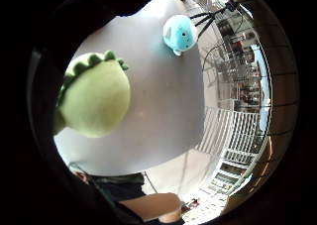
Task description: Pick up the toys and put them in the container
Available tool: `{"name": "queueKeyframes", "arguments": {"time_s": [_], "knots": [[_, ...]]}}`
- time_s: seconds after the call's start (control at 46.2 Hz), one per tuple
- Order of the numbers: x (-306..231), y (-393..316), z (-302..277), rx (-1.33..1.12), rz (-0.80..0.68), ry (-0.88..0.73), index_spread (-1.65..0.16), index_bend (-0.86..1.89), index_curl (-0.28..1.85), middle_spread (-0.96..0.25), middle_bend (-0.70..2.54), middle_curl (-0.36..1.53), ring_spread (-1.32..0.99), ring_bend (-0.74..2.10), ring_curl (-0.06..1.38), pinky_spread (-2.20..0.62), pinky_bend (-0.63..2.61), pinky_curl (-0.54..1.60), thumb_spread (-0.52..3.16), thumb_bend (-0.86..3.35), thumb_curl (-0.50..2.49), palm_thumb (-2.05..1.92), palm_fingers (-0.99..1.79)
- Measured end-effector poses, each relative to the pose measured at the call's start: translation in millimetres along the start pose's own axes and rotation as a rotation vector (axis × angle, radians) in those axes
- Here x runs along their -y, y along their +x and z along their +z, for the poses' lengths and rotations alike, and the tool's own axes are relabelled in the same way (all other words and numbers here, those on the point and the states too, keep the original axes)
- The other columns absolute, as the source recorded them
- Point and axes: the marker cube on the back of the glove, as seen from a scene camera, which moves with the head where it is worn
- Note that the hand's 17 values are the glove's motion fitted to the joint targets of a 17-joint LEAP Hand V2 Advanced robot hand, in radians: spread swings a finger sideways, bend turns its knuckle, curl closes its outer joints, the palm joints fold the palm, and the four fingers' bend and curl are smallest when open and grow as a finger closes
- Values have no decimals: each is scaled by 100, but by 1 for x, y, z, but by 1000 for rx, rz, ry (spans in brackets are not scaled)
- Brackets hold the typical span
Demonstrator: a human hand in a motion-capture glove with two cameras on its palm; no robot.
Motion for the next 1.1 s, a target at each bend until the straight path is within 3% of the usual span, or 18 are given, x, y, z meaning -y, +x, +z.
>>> {"name": "queueKeyframes", "arguments": {"time_s": [0.433,0.585,0.628,0.736,0.931,0.974,1.039,1.104], "knots": [[5,25,78,43,55,-195,-33,16,27,-3,13,34,-14,18,25,7,91,44,99,-1,17,1,-5],[0,35,94,35,57,-262,-34,15,27,-1,8,28,-8,31,27,1,120,48,109,13,24,30,7],[-3,36,95,25,55,-257,-33,9,25,0,1,24,-11,60,35,-15,135,50,112,22,28,44,36],[-6,36,94,25,58,-248,-33,10,22,-2,15,22,-23,94,43,-31,132,46,117,30,33,59,60],[-2,31,88,-6,78,-196,-32,10,19,-14,45,33,-38,104,48,-46,114,40,108,41,44,83,88],[0,30,87,0,90,-188,-31,10,17,-18,57,37,-37,119,51,-49,102,35,110,48,47,92,112],[3,30,86,14,104,-169,-28,26,23,-22,82,45,-36,121,52,-50,81,31,122,58,50,99,137],[8,30,79,30,94,-159,-25,43,29,-23,92,49,-34,119,53,-49,71,29,131,65,52,102,143]]}}
